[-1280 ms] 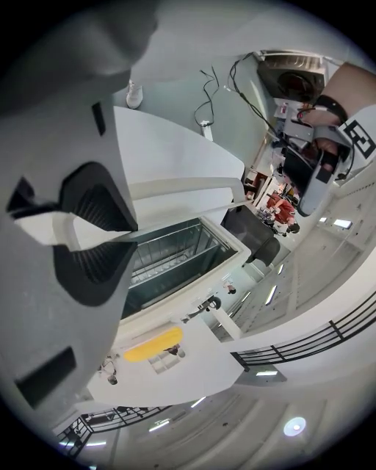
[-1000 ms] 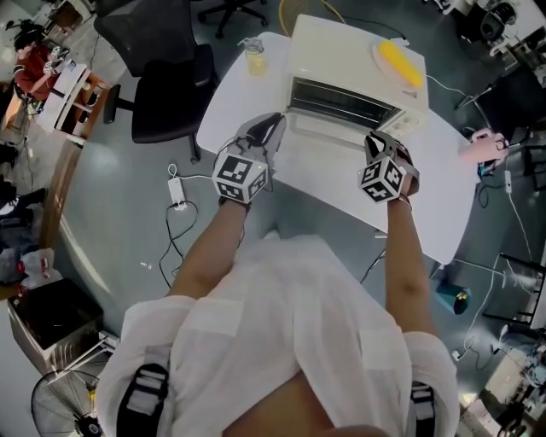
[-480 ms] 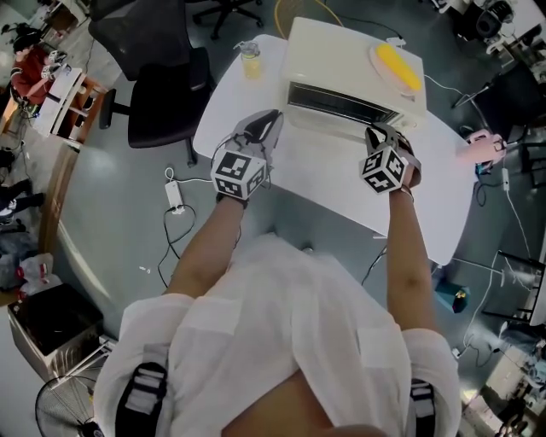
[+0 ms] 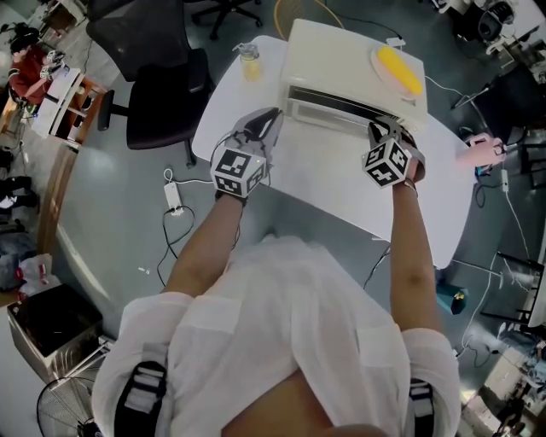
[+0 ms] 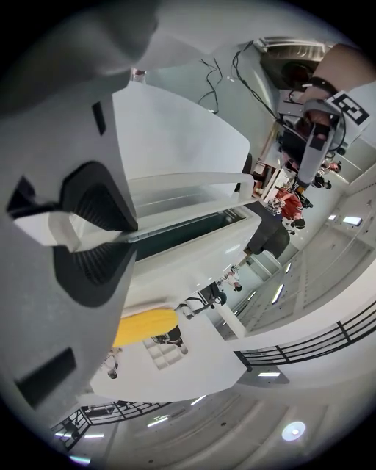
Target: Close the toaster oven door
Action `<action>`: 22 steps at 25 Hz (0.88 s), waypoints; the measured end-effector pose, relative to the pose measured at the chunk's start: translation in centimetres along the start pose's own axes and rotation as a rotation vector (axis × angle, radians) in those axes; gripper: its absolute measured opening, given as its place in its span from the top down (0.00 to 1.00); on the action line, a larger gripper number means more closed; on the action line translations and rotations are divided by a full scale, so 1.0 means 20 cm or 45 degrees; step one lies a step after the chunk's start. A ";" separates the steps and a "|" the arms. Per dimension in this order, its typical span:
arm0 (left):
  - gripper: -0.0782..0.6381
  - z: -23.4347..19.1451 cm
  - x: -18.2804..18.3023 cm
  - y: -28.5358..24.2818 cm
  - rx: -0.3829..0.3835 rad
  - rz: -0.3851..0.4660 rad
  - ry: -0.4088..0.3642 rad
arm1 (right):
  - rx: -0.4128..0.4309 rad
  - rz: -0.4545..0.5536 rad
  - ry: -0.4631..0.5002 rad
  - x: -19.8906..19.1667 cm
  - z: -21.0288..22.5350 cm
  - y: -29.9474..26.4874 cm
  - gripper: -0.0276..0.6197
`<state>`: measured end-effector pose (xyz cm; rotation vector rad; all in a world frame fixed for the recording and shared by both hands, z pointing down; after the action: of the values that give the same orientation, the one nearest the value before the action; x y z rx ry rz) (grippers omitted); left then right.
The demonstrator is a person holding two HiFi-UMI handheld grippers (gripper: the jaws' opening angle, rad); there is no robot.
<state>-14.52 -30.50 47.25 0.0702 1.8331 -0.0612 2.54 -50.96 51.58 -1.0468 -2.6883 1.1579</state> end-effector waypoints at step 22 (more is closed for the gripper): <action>0.85 -0.07 0.04 -0.06 0.028 0.001 -0.013 | -0.102 -0.095 0.023 0.02 0.12 -0.07 0.85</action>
<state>-16.09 -31.61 46.79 0.0860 1.8221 -0.0814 0.80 -53.00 50.59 -0.9528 -2.7548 1.0319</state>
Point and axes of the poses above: the fingertips, and each gripper's own axes: y backward along the fingers, z to its right, x out of its top, the point moved 5 cm from there along y, backward along the fingers, and after that the axes turned 11 degrees about y, right-handed, at the moved point
